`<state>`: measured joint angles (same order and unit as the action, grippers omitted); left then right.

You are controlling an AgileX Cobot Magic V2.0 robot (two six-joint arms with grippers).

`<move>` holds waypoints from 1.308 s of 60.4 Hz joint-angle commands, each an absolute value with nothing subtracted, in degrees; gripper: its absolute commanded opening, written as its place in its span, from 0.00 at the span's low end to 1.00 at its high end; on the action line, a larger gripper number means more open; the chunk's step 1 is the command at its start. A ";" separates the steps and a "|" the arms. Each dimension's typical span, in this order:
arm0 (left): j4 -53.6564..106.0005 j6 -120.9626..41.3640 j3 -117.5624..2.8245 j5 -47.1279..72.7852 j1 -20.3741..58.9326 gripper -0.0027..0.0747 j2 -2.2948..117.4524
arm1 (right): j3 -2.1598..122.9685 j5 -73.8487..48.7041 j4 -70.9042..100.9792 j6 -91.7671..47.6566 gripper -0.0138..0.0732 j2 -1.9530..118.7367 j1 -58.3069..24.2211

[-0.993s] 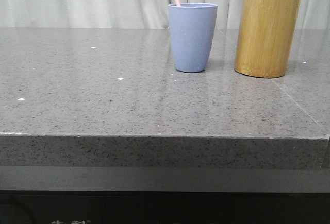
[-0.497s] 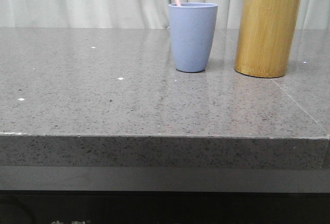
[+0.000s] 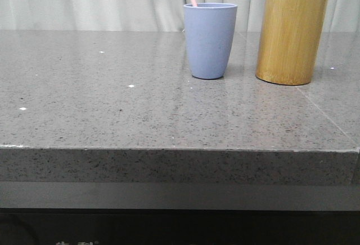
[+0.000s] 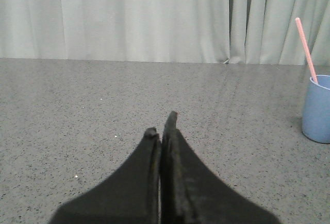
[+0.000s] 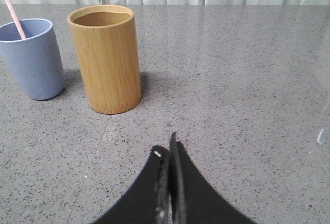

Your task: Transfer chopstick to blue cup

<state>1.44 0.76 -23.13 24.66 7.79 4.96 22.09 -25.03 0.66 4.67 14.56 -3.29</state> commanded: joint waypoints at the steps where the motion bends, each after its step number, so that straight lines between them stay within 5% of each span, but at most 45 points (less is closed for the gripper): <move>1: 1.98 1.23 -24.46 19.77 7.71 0.01 5.75 | 23.44 -20.08 0.70 4.20 0.08 14.97 -3.11; 59: 4.57 1.23 0.61 6.40 2.29 0.01 -1.82 | 23.44 -20.19 0.70 4.20 0.08 15.15 -3.11; 79: 4.54 1.23 0.50 6.22 2.29 0.01 -1.72 | 23.44 -20.19 0.70 4.20 0.08 15.15 -3.11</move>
<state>3.89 0.76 0.08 11.22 2.52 -0.35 21.88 -24.93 0.66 4.67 14.56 -3.29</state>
